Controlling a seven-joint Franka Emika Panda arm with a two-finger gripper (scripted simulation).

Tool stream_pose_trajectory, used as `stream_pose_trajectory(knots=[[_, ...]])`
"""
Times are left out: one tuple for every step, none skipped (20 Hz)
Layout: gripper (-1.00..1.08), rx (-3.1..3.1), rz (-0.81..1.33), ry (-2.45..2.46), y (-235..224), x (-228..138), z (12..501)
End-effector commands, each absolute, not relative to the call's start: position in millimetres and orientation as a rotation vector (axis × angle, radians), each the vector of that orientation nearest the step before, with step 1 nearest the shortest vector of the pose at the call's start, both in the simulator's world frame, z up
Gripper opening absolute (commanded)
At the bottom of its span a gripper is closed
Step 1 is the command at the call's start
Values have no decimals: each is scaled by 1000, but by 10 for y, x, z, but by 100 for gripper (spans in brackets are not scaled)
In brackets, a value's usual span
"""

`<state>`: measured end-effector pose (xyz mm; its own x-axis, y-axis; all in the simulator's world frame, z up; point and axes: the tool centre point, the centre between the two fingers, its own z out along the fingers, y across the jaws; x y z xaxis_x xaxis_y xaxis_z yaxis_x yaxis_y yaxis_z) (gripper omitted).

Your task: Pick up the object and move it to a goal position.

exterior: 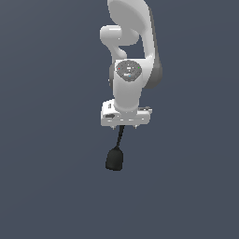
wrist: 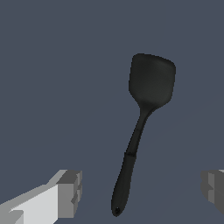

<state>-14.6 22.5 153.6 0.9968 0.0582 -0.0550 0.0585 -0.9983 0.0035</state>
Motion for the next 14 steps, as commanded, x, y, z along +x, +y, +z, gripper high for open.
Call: stream_pose_trajectory(knots=[[100, 3135, -84, 79, 211, -146, 1495], [100, 3136, -81, 71, 203, -146, 1469], [100, 3137, -78, 62, 193, -145, 1439], [100, 3138, -75, 51, 180, -145, 1404], [100, 3138, -71, 38, 166, -145, 1365], [100, 3139, -67, 24, 150, -145, 1322], [100, 3140, -62, 8, 133, -146, 1274], [100, 3141, -57, -9, 114, -148, 1222], [100, 3141, -52, -27, 93, -150, 1166], [100, 3141, -46, -47, 69, -154, 1106], [100, 3141, -39, -68, 45, -158, 1045], [100, 3141, -34, -87, 23, -163, 988], [100, 3141, -28, -104, 2, -169, 937], [100, 3140, -23, -120, -18, -174, 890]])
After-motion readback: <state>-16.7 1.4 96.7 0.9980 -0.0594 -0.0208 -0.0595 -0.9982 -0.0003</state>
